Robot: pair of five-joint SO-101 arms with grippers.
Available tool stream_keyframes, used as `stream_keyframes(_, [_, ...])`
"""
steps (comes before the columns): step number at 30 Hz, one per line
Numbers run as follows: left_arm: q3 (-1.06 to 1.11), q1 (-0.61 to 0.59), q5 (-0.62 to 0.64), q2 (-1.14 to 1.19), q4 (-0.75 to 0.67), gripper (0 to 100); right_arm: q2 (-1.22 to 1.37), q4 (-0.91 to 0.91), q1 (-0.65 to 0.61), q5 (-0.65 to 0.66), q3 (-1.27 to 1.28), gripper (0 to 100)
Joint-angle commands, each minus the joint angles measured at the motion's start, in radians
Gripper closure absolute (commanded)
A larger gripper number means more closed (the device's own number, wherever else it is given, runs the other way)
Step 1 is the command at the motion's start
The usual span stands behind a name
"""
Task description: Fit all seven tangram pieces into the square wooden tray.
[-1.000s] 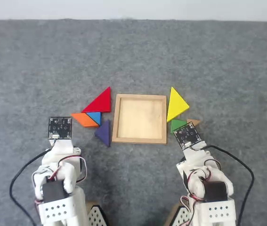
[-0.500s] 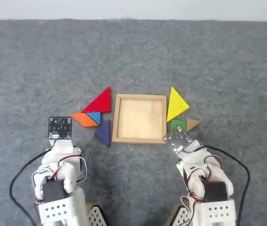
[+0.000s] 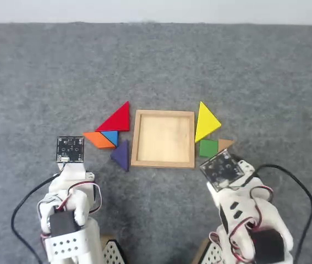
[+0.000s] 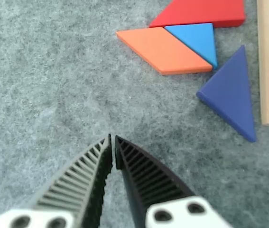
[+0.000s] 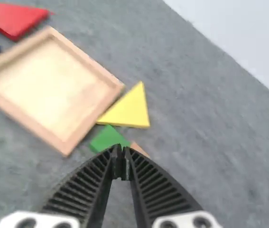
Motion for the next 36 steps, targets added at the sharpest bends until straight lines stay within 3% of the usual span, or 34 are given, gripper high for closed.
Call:
stream_keyframes(1, [-0.01,-0.005,-0.009,-0.015,0.005,98,0.122,-0.047,-0.059,-0.049,-0.064,98.9])
stream_keyframes(12, [-0.01,-0.005,-0.009,-0.015,0.005,98,0.638,-0.251,-0.114,-0.206,-0.198,99.1])
stream_keyframes(19, [-0.01,-0.005,-0.009,-0.015,0.005,98,0.598,-0.351,-0.108,-0.199,-0.06,99.1])
stream_keyframes(36, [-0.01,-0.005,-0.009,-0.015,0.005,98,0.516,-0.305,-0.061,-0.238,-0.061,98.9])
